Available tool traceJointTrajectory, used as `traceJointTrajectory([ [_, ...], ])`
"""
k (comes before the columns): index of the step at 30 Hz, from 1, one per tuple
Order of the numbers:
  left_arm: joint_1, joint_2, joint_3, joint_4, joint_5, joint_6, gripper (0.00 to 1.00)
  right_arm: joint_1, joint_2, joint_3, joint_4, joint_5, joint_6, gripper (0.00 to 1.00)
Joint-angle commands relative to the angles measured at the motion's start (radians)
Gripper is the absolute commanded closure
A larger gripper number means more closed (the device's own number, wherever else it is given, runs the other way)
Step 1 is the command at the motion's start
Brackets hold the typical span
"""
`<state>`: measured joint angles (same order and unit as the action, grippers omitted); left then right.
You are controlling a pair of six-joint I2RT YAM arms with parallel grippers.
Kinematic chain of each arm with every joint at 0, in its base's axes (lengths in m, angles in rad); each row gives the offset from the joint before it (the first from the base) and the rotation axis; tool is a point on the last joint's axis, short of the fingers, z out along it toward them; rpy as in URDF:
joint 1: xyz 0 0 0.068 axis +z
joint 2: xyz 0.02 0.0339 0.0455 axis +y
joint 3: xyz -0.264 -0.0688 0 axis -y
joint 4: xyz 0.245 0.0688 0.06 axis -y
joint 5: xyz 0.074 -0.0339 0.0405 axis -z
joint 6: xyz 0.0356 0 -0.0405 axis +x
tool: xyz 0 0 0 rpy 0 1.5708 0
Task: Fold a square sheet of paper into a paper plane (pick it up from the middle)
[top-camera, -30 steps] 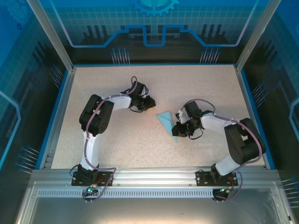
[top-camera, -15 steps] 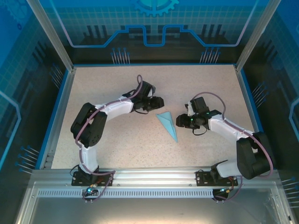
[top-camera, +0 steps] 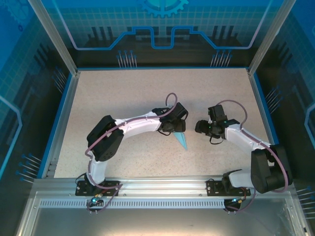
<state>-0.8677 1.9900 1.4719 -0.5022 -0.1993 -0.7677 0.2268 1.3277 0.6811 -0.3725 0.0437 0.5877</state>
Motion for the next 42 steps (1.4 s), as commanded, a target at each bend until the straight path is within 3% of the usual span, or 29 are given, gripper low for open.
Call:
traceJointTrajectory([
  [1,-0.002,0.053,0.054,-0.095,-0.061,-0.030,0.36,-0.026,-0.009,-0.013,0.016,-0.001,0.011,0.31],
  [11,-0.008,0.131,0.134,-0.149,-0.044,-0.039,0.39,-0.049,0.001,-0.031,0.042,-0.028,0.011,0.31],
  [19,-0.007,0.118,0.127,-0.152,-0.041,-0.071,0.58,-0.054,0.015,-0.034,0.053,-0.044,0.012,0.31],
  [26,-0.007,0.087,0.093,-0.121,-0.029,-0.105,0.67,-0.056,0.013,-0.035,0.054,-0.044,0.015,0.32],
  [42,-0.007,-0.008,-0.037,-0.054,-0.006,-0.178,0.59,-0.055,0.027,-0.034,0.063,-0.056,0.020,0.32],
])
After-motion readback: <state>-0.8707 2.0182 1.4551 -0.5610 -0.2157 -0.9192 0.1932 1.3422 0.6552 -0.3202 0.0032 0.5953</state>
